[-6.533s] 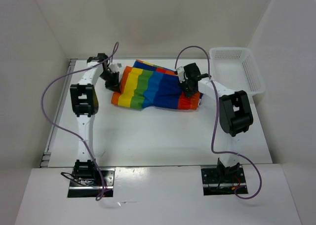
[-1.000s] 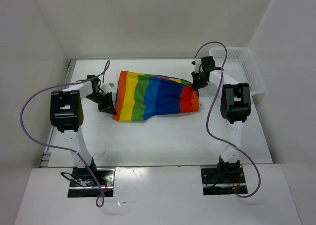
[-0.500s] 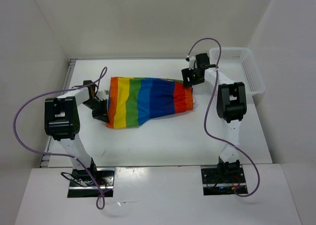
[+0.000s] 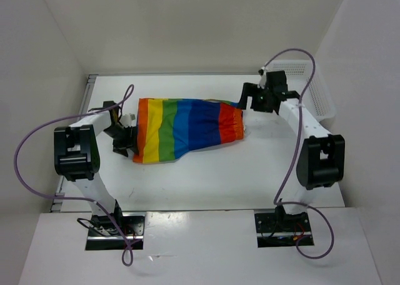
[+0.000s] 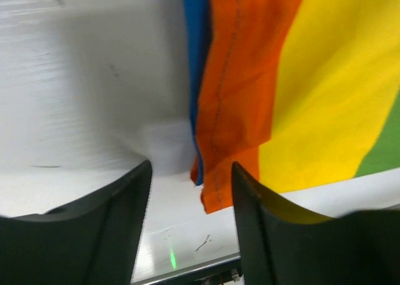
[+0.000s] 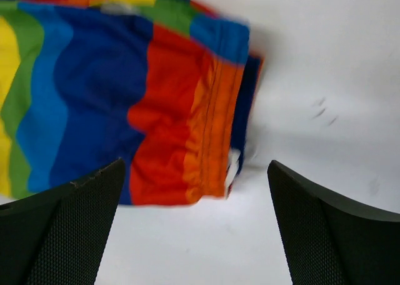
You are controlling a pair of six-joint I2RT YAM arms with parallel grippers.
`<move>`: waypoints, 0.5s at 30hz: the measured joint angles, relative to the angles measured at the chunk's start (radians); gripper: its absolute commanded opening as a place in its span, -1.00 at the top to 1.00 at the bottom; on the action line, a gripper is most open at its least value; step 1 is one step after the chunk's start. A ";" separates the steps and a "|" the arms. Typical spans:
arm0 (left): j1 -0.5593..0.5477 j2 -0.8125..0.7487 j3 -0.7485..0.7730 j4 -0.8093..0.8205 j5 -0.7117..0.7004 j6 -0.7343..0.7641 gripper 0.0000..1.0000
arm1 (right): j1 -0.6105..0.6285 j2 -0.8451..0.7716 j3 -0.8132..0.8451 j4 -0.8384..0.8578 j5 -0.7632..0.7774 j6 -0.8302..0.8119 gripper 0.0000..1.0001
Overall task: Fold and stack the shorts
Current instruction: Fold the shorts
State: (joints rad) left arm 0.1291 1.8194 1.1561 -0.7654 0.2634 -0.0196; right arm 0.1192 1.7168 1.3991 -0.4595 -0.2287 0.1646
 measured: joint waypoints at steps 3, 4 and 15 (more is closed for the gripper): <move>0.005 -0.001 0.008 -0.009 -0.039 0.006 -0.39 | -0.008 -0.065 -0.166 0.003 -0.047 0.115 -0.97; 0.006 -0.001 0.019 -0.016 -0.052 0.011 -0.42 | -0.008 -0.053 -0.204 0.003 -0.058 0.143 -0.97; -0.008 -0.053 0.312 -0.010 -0.107 0.015 -0.52 | -0.010 0.096 -0.306 0.060 -0.182 0.328 -0.84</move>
State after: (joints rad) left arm 0.1215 1.7664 1.4677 -0.7750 0.1562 -0.0044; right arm 0.1089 1.8126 1.0935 -0.4000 -0.4103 0.4923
